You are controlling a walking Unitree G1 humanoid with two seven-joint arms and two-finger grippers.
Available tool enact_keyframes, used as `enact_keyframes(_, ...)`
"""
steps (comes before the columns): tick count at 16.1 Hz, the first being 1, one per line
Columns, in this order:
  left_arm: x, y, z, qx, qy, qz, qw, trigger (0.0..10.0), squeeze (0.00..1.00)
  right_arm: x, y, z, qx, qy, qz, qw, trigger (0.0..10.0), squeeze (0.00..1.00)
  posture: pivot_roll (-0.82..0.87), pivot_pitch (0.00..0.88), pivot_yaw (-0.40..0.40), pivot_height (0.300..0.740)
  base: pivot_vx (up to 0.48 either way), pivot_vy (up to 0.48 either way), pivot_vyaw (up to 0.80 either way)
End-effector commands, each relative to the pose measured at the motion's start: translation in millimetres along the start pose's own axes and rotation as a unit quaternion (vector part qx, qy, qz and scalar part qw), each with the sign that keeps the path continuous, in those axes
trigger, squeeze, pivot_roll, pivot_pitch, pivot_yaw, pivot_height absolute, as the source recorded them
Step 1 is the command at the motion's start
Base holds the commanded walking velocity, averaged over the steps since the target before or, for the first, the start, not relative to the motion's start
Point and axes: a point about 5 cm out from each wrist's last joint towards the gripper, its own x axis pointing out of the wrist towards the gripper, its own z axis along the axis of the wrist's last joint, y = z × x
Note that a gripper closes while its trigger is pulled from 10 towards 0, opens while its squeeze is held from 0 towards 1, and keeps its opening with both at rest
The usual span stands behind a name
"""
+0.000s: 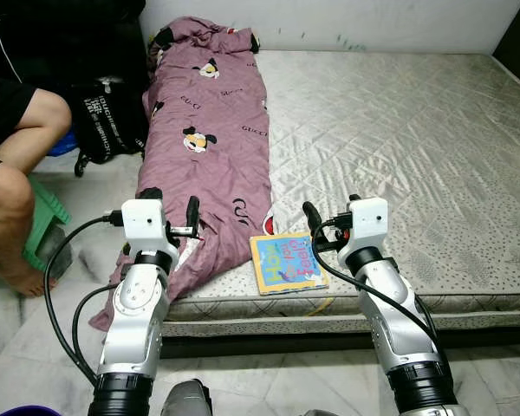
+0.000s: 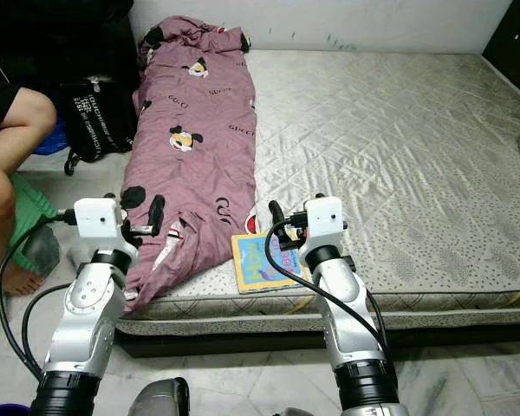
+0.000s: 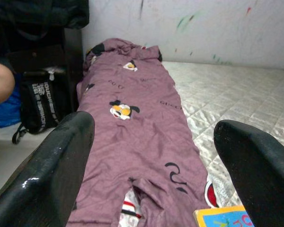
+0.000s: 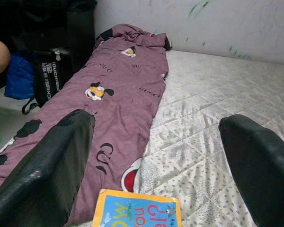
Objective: Clean up the room
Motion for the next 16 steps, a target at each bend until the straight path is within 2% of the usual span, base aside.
enact_keyframes(1,0.6,-0.2,-2.0,0.001,0.008,-0.004,1.000,10.0,0.00,2.7,-0.7,3.7,-0.003,-0.005,-0.001,1.000,10.0,0.00,-0.01,0.065,-0.007,0.740,0.000,0.000,0.63)
enact_keyframes(2,0.7,-0.3,-1.7,0.000,0.007,-0.004,1.000,10.0,0.00,3.6,0.0,3.5,-0.003,-0.005,0.000,1.000,10.0,0.00,0.00,0.062,-0.007,0.740,0.000,0.000,0.80)
enact_keyframes(6,0.2,-3.2,0.5,-0.003,-0.002,-0.023,1.000,10.0,0.00,5.5,0.5,3.4,0.002,-0.006,-0.002,1.000,10.0,0.00,0.00,0.050,-0.002,0.740,0.000,0.000,0.00)
enact_keyframes(16,3.2,-7.6,3.2,-0.004,-0.008,-0.038,0.999,10.0,0.00,6.5,-0.2,4.4,0.007,-0.011,-0.009,1.000,10.0,0.00,0.00,0.050,0.006,0.740,0.327,0.000,0.00)
